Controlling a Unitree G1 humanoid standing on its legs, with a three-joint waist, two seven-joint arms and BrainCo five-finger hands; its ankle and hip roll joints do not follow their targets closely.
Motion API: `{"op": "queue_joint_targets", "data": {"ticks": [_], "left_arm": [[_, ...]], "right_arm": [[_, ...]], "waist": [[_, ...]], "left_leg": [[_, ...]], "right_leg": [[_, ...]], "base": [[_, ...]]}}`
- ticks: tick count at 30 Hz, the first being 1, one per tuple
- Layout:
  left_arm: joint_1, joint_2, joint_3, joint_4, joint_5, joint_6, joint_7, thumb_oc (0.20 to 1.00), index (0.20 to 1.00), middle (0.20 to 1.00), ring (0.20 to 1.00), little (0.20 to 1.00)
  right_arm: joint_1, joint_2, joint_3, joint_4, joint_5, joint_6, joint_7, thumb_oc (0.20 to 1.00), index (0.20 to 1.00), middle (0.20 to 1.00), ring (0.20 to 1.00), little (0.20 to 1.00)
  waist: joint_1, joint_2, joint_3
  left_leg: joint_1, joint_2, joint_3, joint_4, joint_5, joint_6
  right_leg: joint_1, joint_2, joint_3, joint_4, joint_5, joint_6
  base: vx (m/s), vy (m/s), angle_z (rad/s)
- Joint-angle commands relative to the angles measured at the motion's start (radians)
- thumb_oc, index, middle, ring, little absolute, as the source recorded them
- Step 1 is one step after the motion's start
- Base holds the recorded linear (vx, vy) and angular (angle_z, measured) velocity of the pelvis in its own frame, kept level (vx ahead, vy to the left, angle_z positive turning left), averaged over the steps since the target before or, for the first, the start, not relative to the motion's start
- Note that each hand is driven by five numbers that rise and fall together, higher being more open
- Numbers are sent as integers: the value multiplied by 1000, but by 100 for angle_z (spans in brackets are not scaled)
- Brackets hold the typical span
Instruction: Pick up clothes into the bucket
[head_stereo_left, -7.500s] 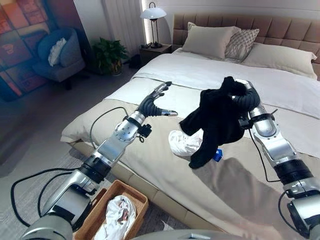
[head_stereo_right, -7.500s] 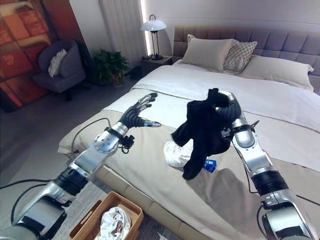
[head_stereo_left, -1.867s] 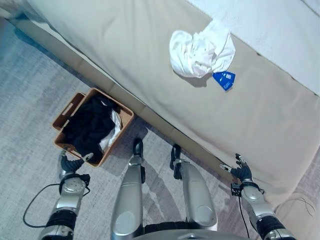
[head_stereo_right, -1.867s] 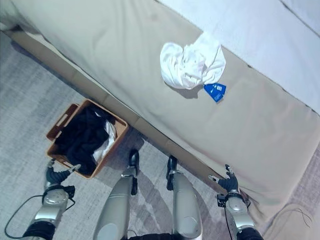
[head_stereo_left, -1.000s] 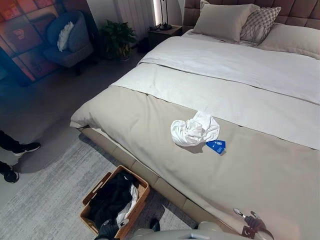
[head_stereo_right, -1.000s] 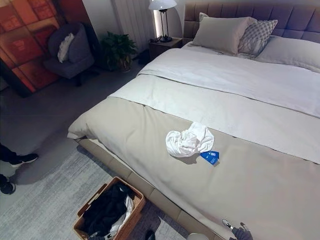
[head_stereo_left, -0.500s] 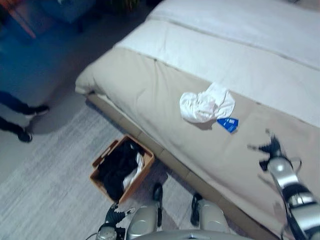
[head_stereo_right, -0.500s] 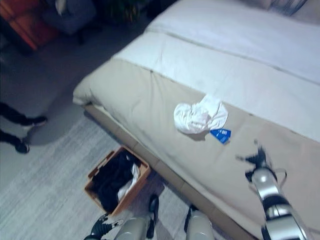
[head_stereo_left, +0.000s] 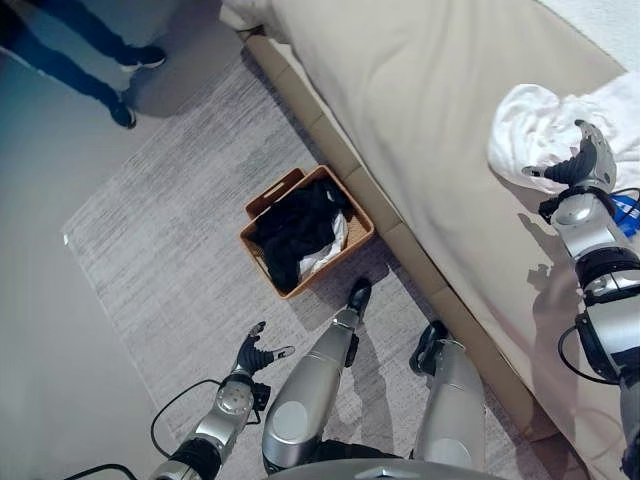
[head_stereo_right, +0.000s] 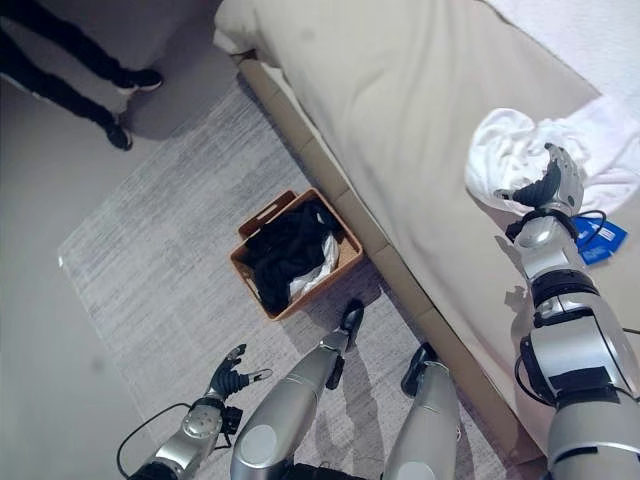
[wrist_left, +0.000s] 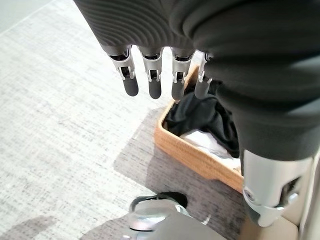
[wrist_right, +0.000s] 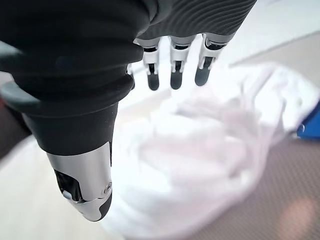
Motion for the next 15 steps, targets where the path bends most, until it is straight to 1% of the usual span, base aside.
{"op": "queue_joint_targets", "data": {"ticks": [1, 3, 5, 6, 7, 8, 9, 10, 11, 15], "left_arm": [[45, 28, 6, -14, -44, -1, 35, 1000, 1000, 1000, 1000, 1000], [41, 36, -10, -31, -40, 6, 34, 1000, 1000, 1000, 1000, 1000], [44, 36, -15, -52, -49, 9, 36, 1000, 1000, 1000, 1000, 1000], [37, 25, -19, -72, -77, 7, 42, 1000, 1000, 1000, 1000, 1000], [36, 26, -20, -72, -78, 7, 43, 1000, 1000, 1000, 1000, 1000], [31, 25, -23, -85, -89, 4, 44, 1000, 1000, 1000, 1000, 1000], [19, 31, -32, -110, -87, 5, 40, 1000, 1000, 1000, 1000, 1000], [19, 31, -32, -111, -87, 6, 40, 1000, 1000, 1000, 1000, 1000], [14, 33, -40, -118, -83, 7, 38, 1000, 1000, 1000, 1000, 1000], [-5, 33, -50, -166, -92, 1, 40, 1000, 1000, 1000, 1000, 1000]], "right_arm": [[-45, -81, 4, 5, 40, 54, -2, 1000, 1000, 1000, 1000, 1000], [-74, -86, 13, 60, 34, 80, 16, 1000, 1000, 1000, 1000, 1000], [-85, -82, -3, 75, 66, 81, 21, 1000, 1000, 1000, 1000, 1000], [-77, -87, -17, 78, 95, 76, 17, 1000, 1000, 1000, 1000, 1000], [-76, -88, -19, 77, 95, 76, 17, 1000, 1000, 1000, 1000, 1000], [-68, -97, -12, 72, 97, 76, 21, 805, 805, 805, 805, 805], [-68, -112, -2, 73, 99, 76, 35, 344, 344, 344, 344, 344], [-68, -113, -2, 73, 99, 76, 35, 222, 222, 222, 222, 222], [-75, -117, 13, 79, 89, 79, 43, 200, 200, 200, 200, 200], [-134, -116, 65, 74, 78, 77, 34, 200, 200, 200, 200, 200]], "waist": [[-4, -13, -2], [5, -12, -2], [9, -13, -2], [15, -12, -2], [16, -13, -2], [15, -13, -2], [13, -13, -2], [13, -13, -2], [12, -14, -2], [-1, -24, -2]], "left_leg": [[-47, -1, 3, 142, -157, 35], [-86, -3, -1, 149, -156, 35], [-116, -2, -2, 149, -152, 37], [-142, -2, -4, 145, -149, 39], [-143, -3, -4, 146, -149, 39], [-155, -2, -7, 140, -143, 38], [-169, -4, -15, 130, -135, 36], [-170, -4, -15, 130, -135, 36], [-174, -3, -18, 124, -132, 35], [-165, 7, -15, 89, -118, 30]], "right_leg": [[3, -18, 61, -31, 76, 40], [-32, -17, 55, -24, 71, 38], [-63, -15, 55, -22, 70, 36], [-91, -15, 54, -22, 72, 37], [-93, -16, 54, -21, 72, 37], [-105, -16, 52, -19, 71, 37], [-122, -15, 48, -19, 69, 35], [-123, -16, 48, -19, 69, 34], [-130, -15, 48, -20, 69, 33], [-137, -4, 57, -39, 76, 32]], "base": [[-14, -21, 20], [-13, -19, 14], [1, 0, 4], [0, 0, 0], [1, -38, 4], [-3, -50, 3], [-2, -51, 4], [3, -43, 2], [3, -18, 3], [5, -6, 2]]}}
